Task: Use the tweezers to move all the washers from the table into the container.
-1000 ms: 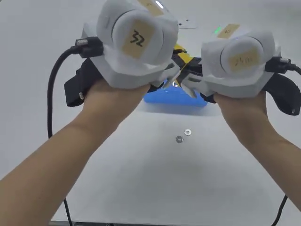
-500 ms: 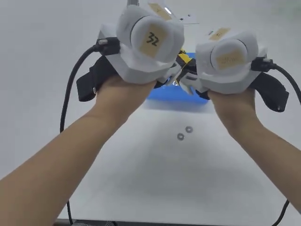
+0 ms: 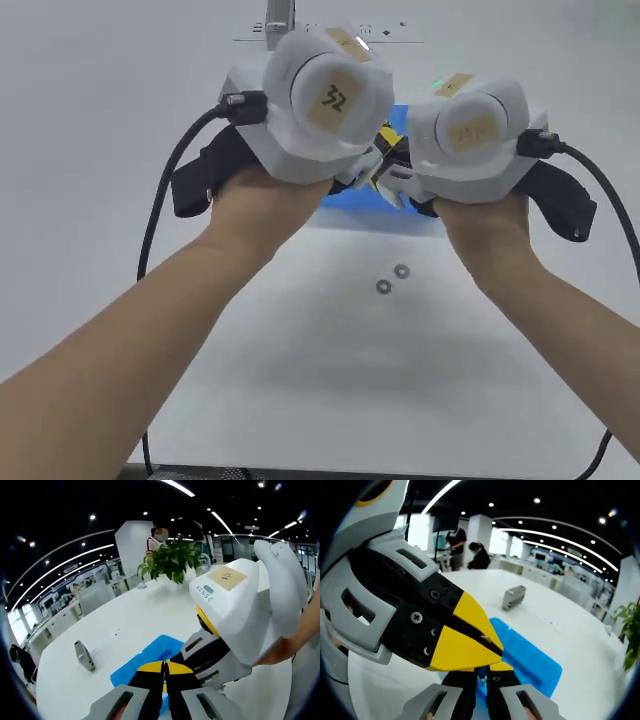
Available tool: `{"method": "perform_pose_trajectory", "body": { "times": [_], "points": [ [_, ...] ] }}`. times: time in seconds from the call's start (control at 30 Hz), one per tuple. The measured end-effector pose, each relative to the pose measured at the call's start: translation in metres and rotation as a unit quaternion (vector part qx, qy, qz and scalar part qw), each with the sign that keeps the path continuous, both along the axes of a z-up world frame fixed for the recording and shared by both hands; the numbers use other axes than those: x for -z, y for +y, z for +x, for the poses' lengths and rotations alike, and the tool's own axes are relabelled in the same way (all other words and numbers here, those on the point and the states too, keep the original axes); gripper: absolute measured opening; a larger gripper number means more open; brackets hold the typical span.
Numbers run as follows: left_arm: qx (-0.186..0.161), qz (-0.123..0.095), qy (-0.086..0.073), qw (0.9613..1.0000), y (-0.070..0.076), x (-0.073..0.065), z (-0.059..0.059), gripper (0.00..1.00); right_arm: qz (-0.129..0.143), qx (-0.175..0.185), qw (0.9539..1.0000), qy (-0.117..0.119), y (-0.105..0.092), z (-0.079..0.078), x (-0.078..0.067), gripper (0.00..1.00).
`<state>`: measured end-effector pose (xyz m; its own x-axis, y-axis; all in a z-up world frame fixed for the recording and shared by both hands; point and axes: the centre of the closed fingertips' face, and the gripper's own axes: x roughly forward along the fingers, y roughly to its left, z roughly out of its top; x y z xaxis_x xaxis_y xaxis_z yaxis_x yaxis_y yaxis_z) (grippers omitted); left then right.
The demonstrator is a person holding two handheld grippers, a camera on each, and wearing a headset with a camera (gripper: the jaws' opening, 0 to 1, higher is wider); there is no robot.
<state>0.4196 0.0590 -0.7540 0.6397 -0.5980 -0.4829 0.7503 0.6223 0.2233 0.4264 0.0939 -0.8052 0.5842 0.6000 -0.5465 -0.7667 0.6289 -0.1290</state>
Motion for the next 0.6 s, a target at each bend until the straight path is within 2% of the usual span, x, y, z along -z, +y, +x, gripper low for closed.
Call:
{"method": "perform_pose_trajectory", "body": {
  "times": [0.33,0.5,0.6],
  "points": [
    [0.003,0.001,0.001,1.0000,0.000,0.000,-0.001,0.00,-0.002,0.003,1.0000,0.002,-0.001,-0.001,0.000,0.02],
    [0.005,-0.003,-0.012,0.9999,0.000,-0.014,-0.004,0.00,0.000,0.002,0.9999,-0.013,-0.001,-0.003,-0.015,0.02],
    [0.009,-0.011,-0.024,0.9996,-0.001,-0.029,-0.012,0.00,0.003,0.000,0.9995,-0.030,-0.003,-0.008,-0.029,0.02]
  ]
}}
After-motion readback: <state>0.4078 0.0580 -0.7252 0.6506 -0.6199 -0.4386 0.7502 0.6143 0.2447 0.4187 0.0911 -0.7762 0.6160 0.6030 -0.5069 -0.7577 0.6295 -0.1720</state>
